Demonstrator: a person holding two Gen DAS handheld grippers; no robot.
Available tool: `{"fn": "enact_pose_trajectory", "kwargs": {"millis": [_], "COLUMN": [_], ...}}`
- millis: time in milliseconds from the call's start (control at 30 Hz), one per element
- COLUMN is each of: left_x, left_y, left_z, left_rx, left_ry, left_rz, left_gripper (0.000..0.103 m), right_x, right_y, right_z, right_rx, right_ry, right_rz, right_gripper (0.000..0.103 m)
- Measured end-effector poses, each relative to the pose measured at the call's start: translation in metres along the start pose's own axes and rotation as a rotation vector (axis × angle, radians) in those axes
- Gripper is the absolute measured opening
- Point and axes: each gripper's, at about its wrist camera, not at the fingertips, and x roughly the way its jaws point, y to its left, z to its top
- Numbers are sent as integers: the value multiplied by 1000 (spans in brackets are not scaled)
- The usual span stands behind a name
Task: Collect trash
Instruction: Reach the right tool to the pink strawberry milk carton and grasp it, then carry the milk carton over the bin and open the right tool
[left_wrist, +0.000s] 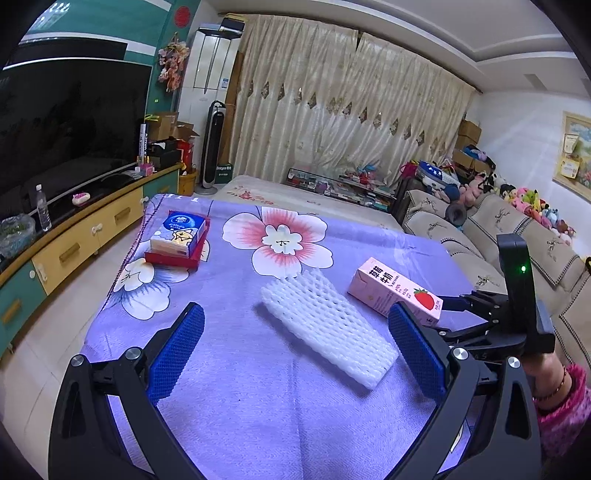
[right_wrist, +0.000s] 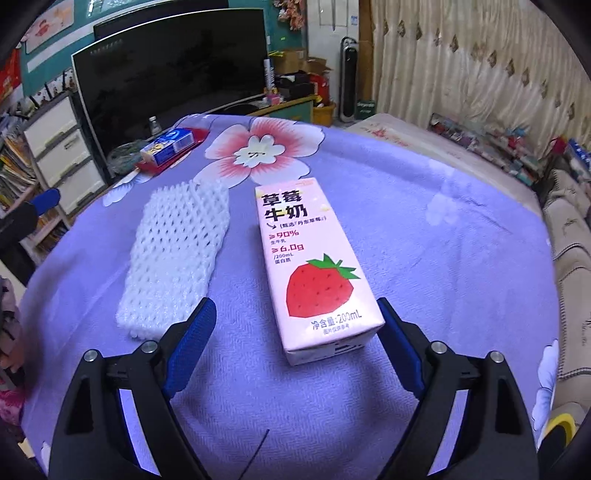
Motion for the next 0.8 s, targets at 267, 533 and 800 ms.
{"fn": "enact_pose_trajectory", "kwargs": {"millis": [267, 533, 800], "left_x": [2, 6, 7], "left_y": [0, -1, -2], "left_z": [-2, -3, -5], "left_rx": [8, 19, 19], "left_ry": [11, 19, 26], "left_rz": [11, 18, 24], "left_gripper": [98, 98, 98], "right_x": [4, -42, -98], "right_y": [-4, -17, -26], "right_z": [-2, -14, -41], "right_rx": [53, 119, 167], "right_ry": [8, -77, -137], "right_rz": [-1, -32, -89], "right_gripper": [49, 47, 47]}}
